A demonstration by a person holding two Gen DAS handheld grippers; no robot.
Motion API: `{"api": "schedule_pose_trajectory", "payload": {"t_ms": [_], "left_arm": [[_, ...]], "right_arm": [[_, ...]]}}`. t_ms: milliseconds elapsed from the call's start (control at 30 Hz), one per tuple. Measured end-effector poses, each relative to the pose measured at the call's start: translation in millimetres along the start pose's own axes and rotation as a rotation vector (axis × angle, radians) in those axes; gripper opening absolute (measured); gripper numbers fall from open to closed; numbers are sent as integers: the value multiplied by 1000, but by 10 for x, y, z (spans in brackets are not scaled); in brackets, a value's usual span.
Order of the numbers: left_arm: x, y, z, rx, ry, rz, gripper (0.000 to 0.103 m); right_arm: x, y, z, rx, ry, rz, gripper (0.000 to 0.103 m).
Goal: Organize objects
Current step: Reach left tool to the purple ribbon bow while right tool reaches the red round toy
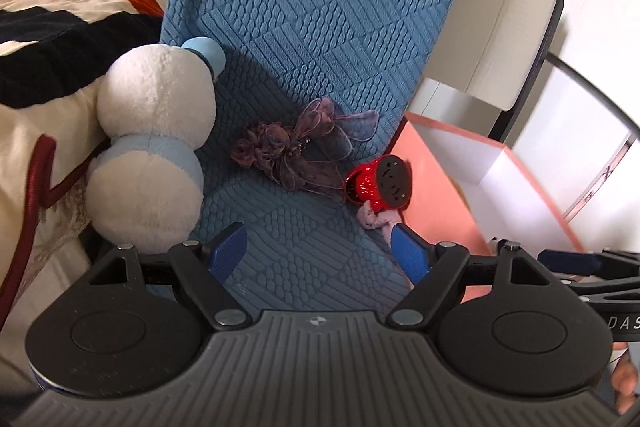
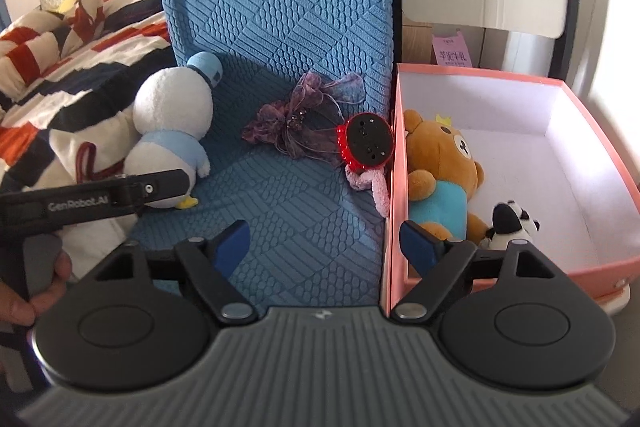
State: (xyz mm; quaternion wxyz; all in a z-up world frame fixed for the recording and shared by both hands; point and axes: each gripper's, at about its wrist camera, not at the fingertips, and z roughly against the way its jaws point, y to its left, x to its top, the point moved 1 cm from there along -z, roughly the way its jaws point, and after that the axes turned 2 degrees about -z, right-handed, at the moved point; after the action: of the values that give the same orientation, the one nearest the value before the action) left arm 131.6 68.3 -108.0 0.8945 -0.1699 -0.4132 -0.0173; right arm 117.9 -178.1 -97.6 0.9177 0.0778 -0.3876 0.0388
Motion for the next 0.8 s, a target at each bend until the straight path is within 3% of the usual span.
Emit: {"api": "schedule_pose_trajectory", "payload": {"t_ms": [400, 800], "left_arm": [[150, 159, -582, 74, 51, -37, 83], [328, 193, -1063, 97, 99, -75, 83]], "right_arm": [[53, 94, -483, -48, -44, 134, 84], [109, 232, -790, -70, -87, 227, 83]]}}
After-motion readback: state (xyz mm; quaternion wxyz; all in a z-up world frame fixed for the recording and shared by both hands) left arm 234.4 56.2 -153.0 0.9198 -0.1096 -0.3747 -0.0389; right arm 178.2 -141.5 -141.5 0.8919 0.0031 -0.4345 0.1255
